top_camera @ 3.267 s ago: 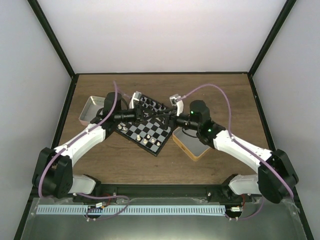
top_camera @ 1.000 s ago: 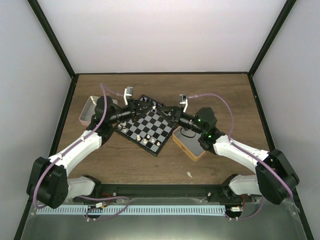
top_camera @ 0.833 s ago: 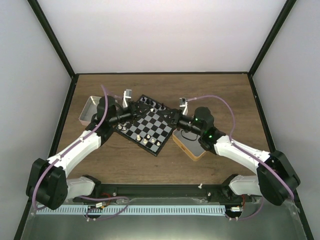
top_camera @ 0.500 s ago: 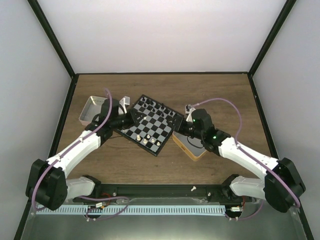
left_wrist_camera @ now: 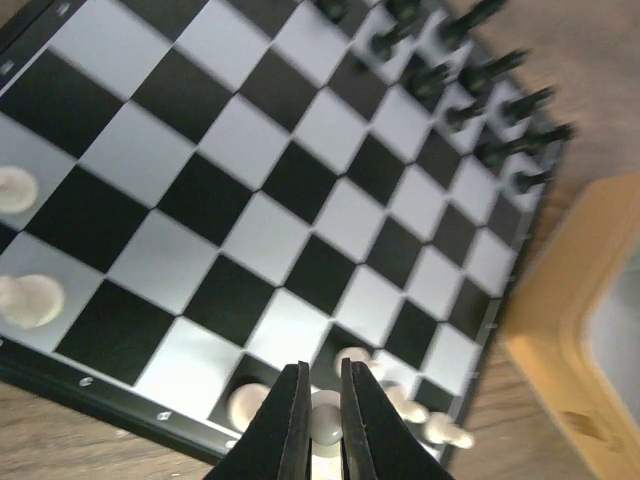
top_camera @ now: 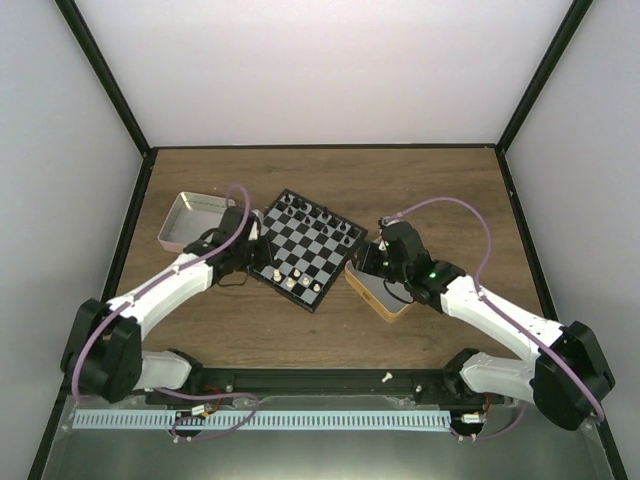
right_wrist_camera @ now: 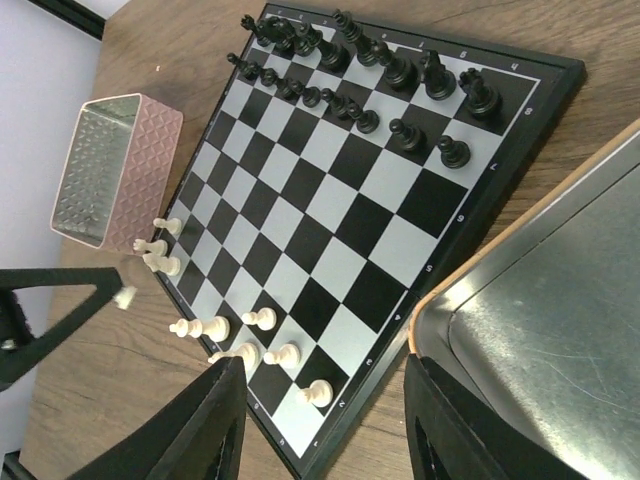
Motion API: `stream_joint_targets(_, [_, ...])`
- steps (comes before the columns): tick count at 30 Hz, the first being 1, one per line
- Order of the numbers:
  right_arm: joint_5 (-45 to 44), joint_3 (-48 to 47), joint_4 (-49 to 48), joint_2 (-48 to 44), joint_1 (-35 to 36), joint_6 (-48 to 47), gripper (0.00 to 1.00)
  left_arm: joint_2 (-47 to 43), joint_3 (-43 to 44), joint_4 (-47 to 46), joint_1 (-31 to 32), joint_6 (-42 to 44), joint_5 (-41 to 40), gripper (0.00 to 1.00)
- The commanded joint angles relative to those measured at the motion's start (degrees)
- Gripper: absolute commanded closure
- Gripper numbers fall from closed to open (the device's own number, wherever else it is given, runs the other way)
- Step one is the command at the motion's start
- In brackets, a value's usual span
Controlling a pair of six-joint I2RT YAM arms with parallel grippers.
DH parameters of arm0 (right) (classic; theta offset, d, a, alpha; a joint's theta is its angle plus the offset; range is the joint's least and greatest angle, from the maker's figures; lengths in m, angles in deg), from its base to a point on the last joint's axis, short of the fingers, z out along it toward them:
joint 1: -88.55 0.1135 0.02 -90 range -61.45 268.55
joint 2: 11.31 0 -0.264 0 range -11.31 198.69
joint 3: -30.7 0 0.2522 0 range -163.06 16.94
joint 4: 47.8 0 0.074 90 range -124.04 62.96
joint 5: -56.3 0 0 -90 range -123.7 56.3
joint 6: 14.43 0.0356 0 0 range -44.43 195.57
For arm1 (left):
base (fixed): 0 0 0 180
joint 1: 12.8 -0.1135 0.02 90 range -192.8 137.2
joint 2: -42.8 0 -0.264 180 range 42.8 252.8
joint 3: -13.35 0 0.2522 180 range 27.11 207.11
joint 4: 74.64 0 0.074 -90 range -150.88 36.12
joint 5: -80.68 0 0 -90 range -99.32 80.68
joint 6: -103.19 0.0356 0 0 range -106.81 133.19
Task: Set up the chess pieces on the board
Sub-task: Place the chess piece on the chessboard.
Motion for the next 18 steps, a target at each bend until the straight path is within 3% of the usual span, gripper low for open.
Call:
stream_joint_targets(1, [-1.96, -1.71, 1.11, 0.37, 0.22, -0.81, 0.55, 5.02, 2.61, 4.05, 0.95, 2.73, -8.17, 0.96])
stream_joint_targets(9, [-1.99, -1.40, 1.19, 0.39, 0.17, -1.04, 0.55, 13.08, 8.51, 3.43, 1.12, 3.98, -19.42, 0.96])
stream_joint_targets(18, [-2.21, -0.80, 1.30, 0.41, 0.17, -0.94, 0.54, 21.08, 13.49, 5.03, 0.94, 4.08, -25.74, 0.95])
